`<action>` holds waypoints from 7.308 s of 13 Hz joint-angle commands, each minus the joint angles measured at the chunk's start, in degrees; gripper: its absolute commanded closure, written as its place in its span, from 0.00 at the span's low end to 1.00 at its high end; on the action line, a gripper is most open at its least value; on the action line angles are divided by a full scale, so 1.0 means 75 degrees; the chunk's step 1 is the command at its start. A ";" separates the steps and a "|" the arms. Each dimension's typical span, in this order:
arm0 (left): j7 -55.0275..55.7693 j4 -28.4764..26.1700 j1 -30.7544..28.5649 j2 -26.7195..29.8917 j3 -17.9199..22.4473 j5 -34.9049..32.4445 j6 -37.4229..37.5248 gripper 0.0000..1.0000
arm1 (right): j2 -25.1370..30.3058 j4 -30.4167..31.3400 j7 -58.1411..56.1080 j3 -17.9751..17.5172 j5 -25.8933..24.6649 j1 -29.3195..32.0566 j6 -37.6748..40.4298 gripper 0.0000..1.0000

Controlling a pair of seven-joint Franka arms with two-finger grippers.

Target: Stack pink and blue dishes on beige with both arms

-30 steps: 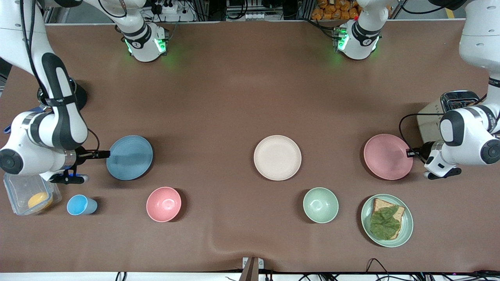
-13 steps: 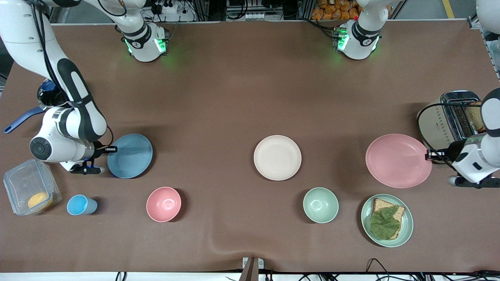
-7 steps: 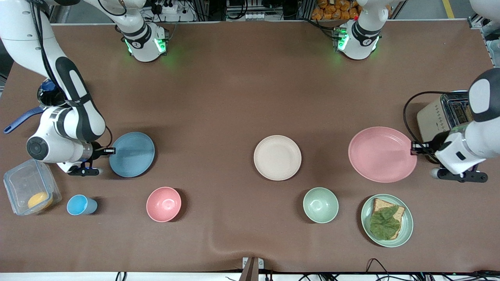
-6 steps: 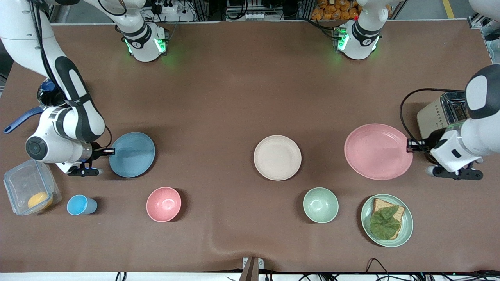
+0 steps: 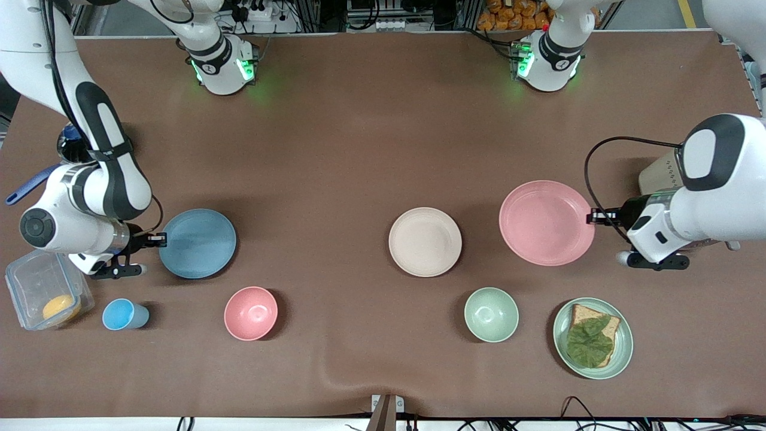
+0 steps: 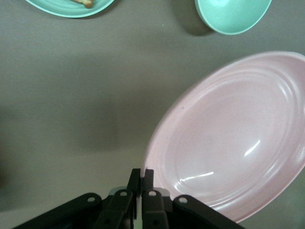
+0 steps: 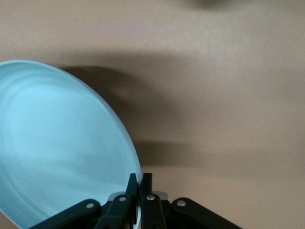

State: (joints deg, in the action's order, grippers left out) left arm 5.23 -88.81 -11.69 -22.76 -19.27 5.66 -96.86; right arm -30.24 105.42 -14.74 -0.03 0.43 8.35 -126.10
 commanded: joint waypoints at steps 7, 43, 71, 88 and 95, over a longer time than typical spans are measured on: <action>0.3133 -0.0206 0.1640 -0.0983 -0.0184 0.0136 -0.1603 1.00 | 0.0259 -0.1551 -0.0788 -0.0652 0.0118 -0.0081 0.1670 1.00; 0.3896 -0.1882 0.2708 -0.2203 -0.0055 -0.0332 -0.5378 1.00 | 0.0200 -0.2080 0.4204 -0.2364 0.1044 -0.1137 0.2586 1.00; 0.0135 0.0131 -0.1242 0.2871 -0.0008 -0.1819 0.0994 0.00 | -0.1427 -0.2115 0.8845 -0.1697 0.1173 -0.5132 -0.2733 1.00; 0.0123 0.0591 0.0633 0.2543 0.1504 -0.1048 0.1138 0.00 | -0.1114 -0.2232 0.8531 -0.1309 0.0905 -0.4900 -0.2024 0.00; -0.0064 0.0509 0.0610 0.2484 0.1480 -0.0555 0.1196 0.00 | -0.0107 -0.2198 0.4010 -0.1309 0.0716 -0.2453 0.0988 0.00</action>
State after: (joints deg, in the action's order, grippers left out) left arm 6.48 -85.66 -6.85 -3.97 -8.44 0.47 -87.98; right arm -34.31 87.12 21.34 -8.70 6.55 -14.39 -123.17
